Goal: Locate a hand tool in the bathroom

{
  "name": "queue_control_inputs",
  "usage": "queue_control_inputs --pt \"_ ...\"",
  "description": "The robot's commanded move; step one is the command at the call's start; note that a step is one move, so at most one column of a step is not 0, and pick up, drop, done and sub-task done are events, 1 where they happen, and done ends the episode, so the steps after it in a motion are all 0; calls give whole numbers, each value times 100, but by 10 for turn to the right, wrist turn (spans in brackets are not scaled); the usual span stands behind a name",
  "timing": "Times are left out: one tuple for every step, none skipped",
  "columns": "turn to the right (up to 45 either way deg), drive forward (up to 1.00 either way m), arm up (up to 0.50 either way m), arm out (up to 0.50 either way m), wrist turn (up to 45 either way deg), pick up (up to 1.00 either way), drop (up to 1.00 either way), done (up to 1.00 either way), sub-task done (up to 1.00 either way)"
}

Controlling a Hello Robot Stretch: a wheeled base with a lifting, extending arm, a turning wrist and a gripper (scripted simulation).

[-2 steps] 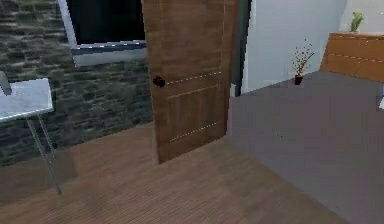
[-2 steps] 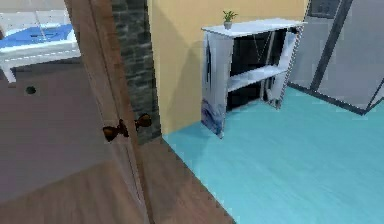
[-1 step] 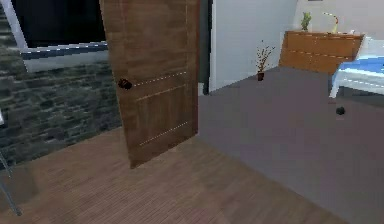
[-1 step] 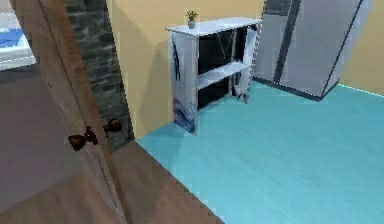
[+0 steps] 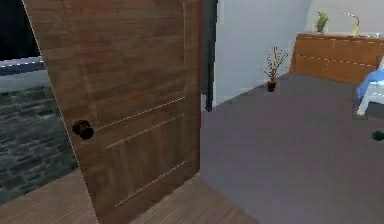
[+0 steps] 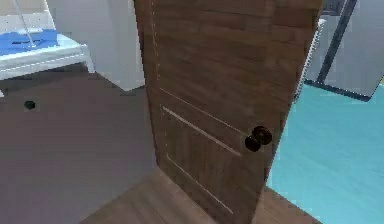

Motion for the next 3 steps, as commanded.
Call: queue_control_inputs --pt "450 0 0 0 0 0 0 0 0" --pt "0 100 0 0 0 0 0 0 0" --pt "0 50 0 0 0 0 0 0 0"
